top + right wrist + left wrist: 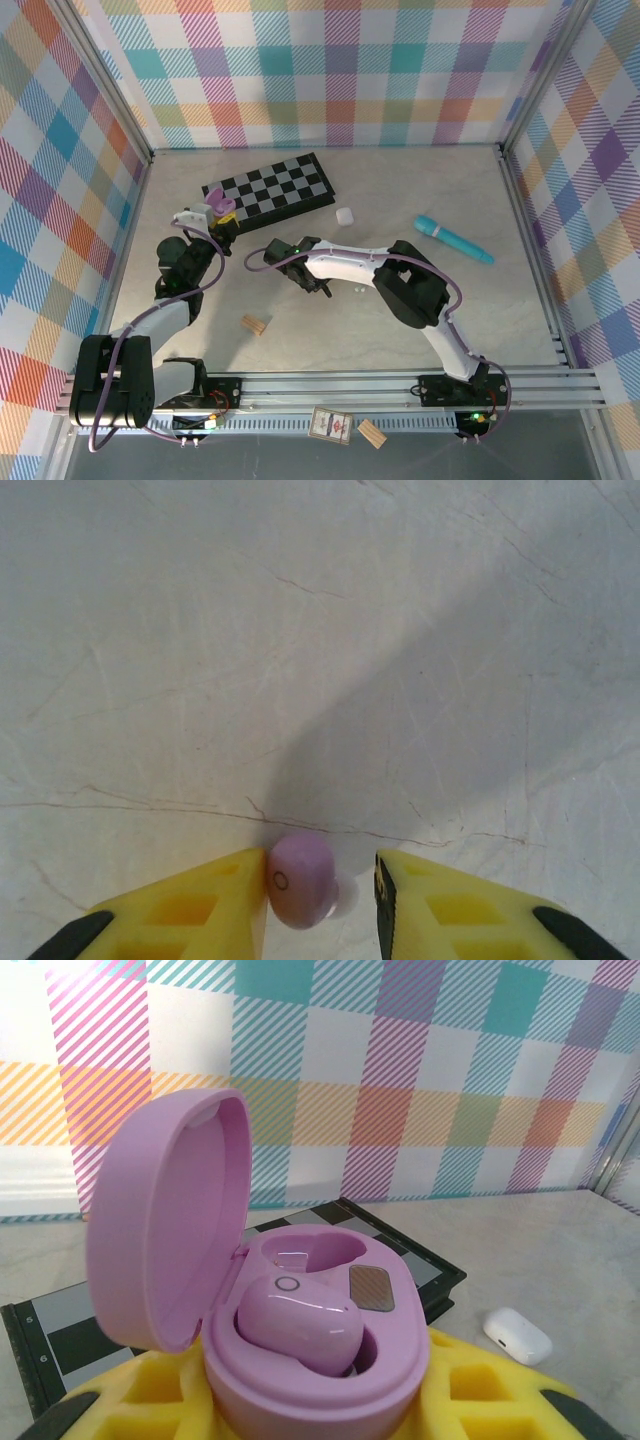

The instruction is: Insert wireless bluetooth earbuds into charging case

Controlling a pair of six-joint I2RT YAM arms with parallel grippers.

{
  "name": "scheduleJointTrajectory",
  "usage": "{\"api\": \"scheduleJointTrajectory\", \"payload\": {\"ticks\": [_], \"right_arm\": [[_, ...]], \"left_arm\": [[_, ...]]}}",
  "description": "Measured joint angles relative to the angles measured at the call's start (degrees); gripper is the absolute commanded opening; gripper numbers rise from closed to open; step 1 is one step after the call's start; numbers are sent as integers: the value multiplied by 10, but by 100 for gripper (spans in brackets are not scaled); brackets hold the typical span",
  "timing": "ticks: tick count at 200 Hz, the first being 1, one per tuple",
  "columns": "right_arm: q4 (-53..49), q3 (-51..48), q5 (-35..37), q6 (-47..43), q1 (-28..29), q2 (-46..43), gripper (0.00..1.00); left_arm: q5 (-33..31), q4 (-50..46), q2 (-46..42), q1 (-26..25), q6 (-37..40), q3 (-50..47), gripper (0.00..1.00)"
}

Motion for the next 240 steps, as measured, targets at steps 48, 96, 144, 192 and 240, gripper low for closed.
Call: {"api": "scheduleJointTrajectory", "payload": {"ticks": [48, 96, 144, 192, 240], "right_arm": [[-2, 3, 4, -1, 0, 4, 29], [-4, 16, 3, -12, -1, 13, 21], [3, 10, -17, -11, -10, 5, 20], [23, -42, -77, -5, -41, -67, 20], [50, -89, -227, 26, -117, -208, 21]], "left_arm": [[3, 0, 0, 0, 0, 0, 29], [11, 0, 0, 0, 0, 0, 29], [19, 0, 0, 0, 0, 0, 29], [48, -3, 0, 0, 0, 4, 28], [82, -51, 0, -32, 32, 31, 29]]}}
